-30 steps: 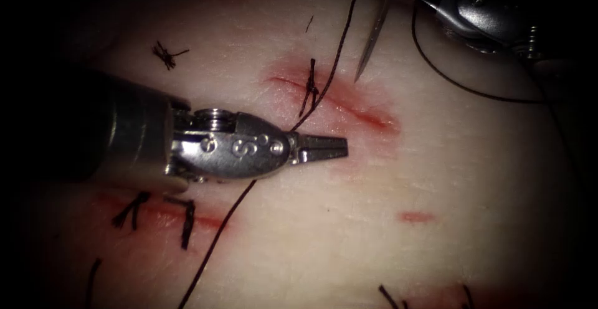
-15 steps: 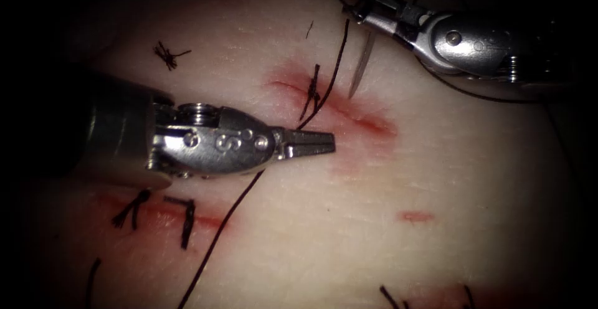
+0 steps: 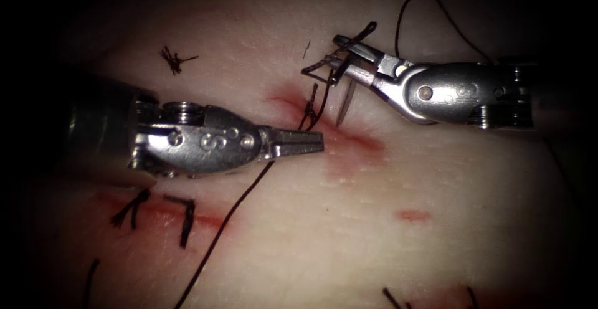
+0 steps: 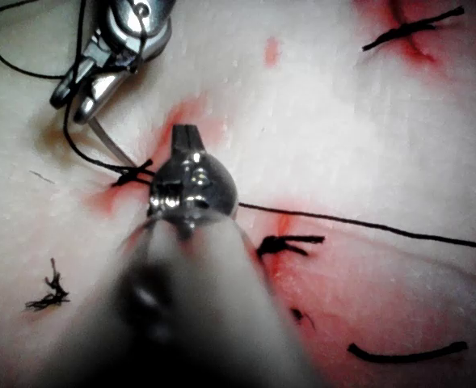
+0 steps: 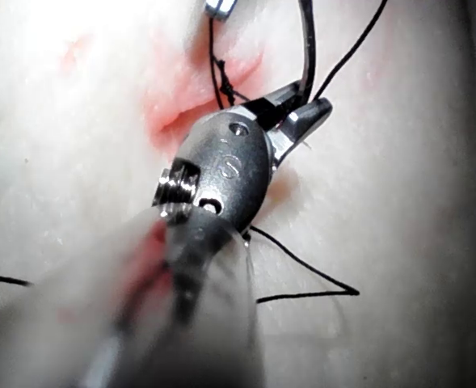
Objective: Wound Closure
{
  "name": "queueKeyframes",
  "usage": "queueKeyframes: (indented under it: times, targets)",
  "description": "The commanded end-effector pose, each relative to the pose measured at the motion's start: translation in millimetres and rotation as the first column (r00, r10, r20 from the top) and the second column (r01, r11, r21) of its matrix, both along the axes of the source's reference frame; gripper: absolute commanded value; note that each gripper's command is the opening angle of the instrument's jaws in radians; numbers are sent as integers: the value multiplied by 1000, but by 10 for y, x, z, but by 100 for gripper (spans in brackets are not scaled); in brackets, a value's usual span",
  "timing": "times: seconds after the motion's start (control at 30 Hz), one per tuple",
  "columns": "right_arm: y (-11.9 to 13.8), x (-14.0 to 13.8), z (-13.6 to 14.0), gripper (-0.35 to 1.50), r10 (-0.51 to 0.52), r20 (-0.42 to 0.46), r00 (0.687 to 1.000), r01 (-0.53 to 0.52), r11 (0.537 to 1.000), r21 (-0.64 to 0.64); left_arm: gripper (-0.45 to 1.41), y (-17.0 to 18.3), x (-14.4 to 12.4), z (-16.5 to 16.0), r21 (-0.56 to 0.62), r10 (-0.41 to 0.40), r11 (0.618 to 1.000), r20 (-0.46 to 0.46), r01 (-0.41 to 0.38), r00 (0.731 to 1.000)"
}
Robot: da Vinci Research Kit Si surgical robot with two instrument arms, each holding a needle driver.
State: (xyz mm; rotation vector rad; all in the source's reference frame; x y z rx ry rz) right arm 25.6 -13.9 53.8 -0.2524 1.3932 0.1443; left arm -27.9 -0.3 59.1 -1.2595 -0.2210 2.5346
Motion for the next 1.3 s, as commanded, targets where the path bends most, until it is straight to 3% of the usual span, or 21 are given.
queueKeyframes:
  times: [0.03, 0.8, 1.1, 1.3]
  targets:
    - [-5, 8, 10, -35, -3, 6, 1000, 3, 1000, 16, -45, -1, -5, 6, -1, 0, 1000, 0, 0, 1000]
    - [-53, 24, 42, -35, -102, 4, 995, 100, 981, 166, -45, -5, -4, 17, -6, 14, 1000, -22, -14, 1000]
    - [-48, 9, 27, -35, -82, 0, 997, 81, 979, 189, -45, -7, -5, 20, -4, 21, 1000, -35, -21, 999]
    - [-75, 13, 43, -35, -105, 22, 994, 96, 960, 263, -45, -8, -4, 20, -2, 25, 1000, -39, -25, 999]
